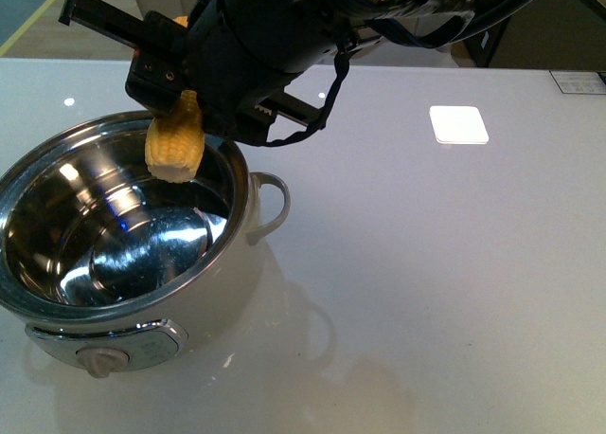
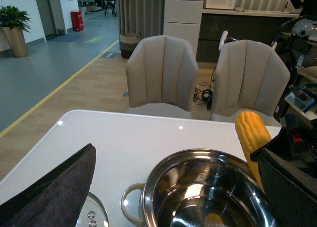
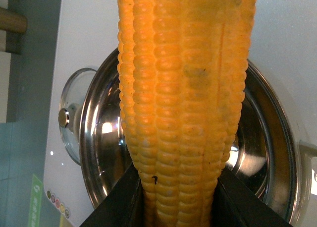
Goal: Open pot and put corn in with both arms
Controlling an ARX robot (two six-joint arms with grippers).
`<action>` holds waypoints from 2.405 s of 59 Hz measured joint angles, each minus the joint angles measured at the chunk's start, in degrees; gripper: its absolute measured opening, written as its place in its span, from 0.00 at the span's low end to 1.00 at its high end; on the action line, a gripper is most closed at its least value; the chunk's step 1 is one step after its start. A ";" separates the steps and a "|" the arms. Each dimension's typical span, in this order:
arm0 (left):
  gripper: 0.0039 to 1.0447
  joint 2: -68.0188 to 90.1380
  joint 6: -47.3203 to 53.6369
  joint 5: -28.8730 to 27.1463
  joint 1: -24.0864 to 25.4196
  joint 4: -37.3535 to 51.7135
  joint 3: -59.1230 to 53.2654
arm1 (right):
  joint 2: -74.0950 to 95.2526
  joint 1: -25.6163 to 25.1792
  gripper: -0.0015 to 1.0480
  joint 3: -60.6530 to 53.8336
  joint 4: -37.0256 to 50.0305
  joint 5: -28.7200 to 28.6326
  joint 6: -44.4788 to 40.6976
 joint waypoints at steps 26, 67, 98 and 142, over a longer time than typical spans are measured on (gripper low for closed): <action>0.93 0.00 -0.02 0.00 0.00 0.00 0.00 | 4.28 2.82 0.29 2.32 -4.39 1.33 -1.42; 0.93 0.00 -0.02 0.00 0.00 0.00 0.00 | 5.25 3.39 0.78 2.56 -4.83 2.10 -1.97; 0.93 0.00 0.00 -0.02 0.00 0.00 0.00 | -23.76 -13.33 0.77 -22.56 6.36 -0.37 -0.72; 0.93 0.00 0.00 -0.02 0.00 0.00 0.00 | -71.30 -37.57 0.91 -56.04 2.40 3.56 -31.74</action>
